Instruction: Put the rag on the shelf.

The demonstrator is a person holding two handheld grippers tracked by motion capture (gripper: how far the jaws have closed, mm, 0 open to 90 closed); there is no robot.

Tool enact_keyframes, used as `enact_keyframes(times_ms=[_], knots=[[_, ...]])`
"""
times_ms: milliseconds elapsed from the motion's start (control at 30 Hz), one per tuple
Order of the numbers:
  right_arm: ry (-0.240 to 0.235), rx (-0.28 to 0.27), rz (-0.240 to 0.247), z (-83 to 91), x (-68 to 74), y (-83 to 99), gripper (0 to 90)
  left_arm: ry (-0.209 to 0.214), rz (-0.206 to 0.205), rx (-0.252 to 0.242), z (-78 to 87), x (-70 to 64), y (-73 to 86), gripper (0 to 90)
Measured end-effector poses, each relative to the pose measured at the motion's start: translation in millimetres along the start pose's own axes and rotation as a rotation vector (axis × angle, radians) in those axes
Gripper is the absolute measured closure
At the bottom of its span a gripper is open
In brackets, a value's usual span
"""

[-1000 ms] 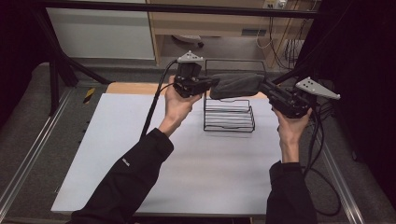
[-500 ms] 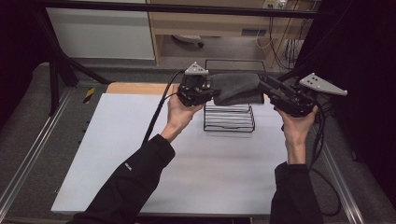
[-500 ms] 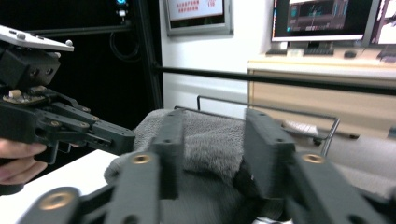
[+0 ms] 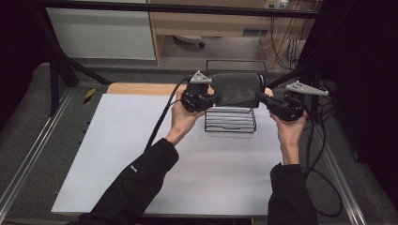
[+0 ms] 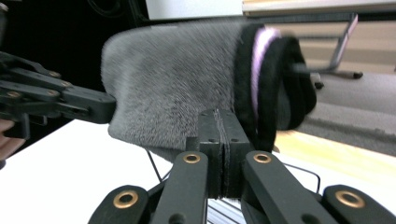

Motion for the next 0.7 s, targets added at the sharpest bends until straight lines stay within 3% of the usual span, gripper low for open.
enact_keyframes(times_ms=[233, 433, 700], knots=[[0.015, 0.008, -0.018, -9.9, -7.2, 9.0, 89.9, -0.009, 0.011, -0.007, -4.9, 4.6, 4.3, 89.3], [0.004, -0.009, 0.007, -2.9, -1.7, 4.1, 85.2, 0.003, 0.005, -0.01, 4.8, 1.9, 2.9, 86.7], [-0.03, -0.038, 0.043, 15.4, 15.2, -17.2, 57.8, 0.015, 0.001, 0.008, 31.9, 2.6, -1.7, 60.2]])
Point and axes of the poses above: each handheld gripper's, and its own axes: z roughly backward along the jaws, y roughly out of its underside, x roughly to its left, the point moved 4 cm from there along -z, roughly forward along the jaws, and after that the axes turned 1 degree about -z, right-handed, at the moved point
